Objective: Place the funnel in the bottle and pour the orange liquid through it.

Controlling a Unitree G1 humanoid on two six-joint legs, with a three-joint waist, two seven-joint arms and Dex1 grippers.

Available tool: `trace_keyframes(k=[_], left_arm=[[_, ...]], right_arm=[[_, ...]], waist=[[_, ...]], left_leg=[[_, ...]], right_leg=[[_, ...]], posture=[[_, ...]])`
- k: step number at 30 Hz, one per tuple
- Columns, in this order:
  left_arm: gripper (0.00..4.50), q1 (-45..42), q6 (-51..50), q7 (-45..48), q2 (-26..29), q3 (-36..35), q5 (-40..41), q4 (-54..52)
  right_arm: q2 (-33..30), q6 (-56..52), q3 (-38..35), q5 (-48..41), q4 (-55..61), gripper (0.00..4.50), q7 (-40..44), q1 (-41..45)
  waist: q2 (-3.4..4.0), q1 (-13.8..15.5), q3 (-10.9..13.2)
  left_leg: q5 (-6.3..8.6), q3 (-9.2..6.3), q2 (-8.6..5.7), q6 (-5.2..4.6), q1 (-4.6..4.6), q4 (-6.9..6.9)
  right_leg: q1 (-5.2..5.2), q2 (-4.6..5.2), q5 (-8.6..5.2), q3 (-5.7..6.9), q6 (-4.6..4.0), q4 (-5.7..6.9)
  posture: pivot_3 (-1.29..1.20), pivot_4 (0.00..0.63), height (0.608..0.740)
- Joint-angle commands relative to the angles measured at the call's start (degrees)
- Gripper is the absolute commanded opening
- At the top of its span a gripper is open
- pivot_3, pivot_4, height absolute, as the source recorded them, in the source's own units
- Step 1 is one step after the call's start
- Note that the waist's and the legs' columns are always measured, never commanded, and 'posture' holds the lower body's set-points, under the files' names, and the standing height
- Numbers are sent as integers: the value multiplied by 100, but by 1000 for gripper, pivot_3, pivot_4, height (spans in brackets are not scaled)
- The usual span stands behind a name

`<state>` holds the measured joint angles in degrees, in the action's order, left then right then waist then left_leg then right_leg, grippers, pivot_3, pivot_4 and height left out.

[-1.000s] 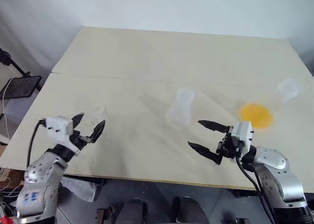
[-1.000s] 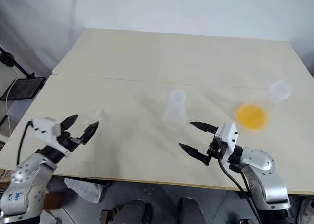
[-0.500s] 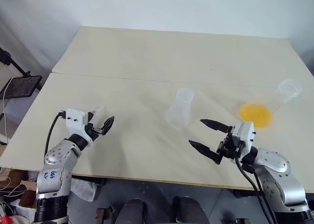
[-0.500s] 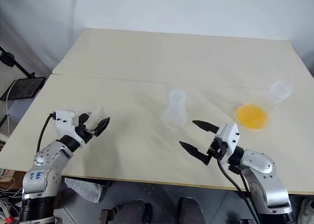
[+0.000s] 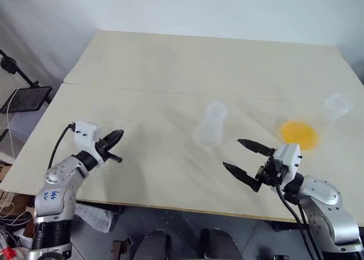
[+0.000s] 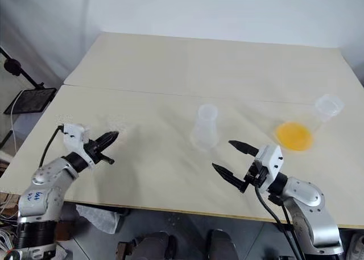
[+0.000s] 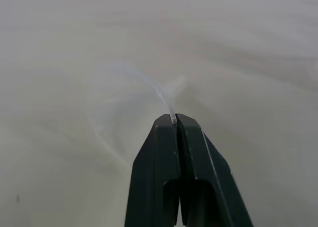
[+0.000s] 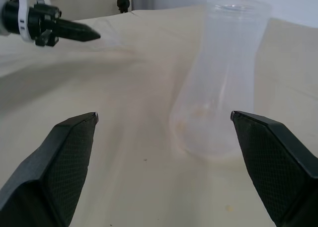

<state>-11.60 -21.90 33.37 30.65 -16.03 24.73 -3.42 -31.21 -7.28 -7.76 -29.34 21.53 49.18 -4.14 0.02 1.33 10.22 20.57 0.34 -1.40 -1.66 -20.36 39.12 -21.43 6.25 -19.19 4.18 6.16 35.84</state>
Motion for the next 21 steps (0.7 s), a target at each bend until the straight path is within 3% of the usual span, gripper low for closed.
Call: trace_keyframes(k=[1, 6, 9, 15, 21], left_arm=[[125, -334, 225, 739, 323, -120, 298, 52], [125, -1332, 491, 1939, 919, 344, 228, 449], [125, -2149, 1142, 2664, 1146, 944, -266, 926], [125, -4384, 1991, 3753, 606, 1806, -704, 2507], [125, -6028, 3175, 4515, -223, 2362, -1297, 4445]], right_arm=[[-50, 121, -274, -24, 301, 4500, -116, -115], [-17, 112, -470, -4, 550, 4500, -298, -440], [26, 110, -572, 12, 712, 4500, -449, -660], [81, 117, -920, -28, 1041, 4500, -696, -1253], [163, 174, -1355, -108, 1353, 4500, -789, -1930]], waist=[[0, -1, 0], [1, 12, 0], [1, 3, 1], [0, 14, 1], [-5, 15, 4]], left_leg=[[0, 0, 0, 0, 0, 0], [0, -4, -1, 0, -3, 0], [-1, -2, -3, 0, -5, 0], [-4, 0, -9, -4, -19, 5], [-5, 27, -1, -8, -18, 6]], right_leg=[[1, 0, 0, 0, 0, 1], [1, 0, 0, 9, 0, 1], [1, -1, 0, 12, 0, 2], [-4, -40, 4, 31, 8, 1], [-9, -60, 9, 42, 20, -3]], posture=[[0, 150, 740], [0, 150, 740], [0, 150, 740], [0, 150, 740], [0, 150, 740]])
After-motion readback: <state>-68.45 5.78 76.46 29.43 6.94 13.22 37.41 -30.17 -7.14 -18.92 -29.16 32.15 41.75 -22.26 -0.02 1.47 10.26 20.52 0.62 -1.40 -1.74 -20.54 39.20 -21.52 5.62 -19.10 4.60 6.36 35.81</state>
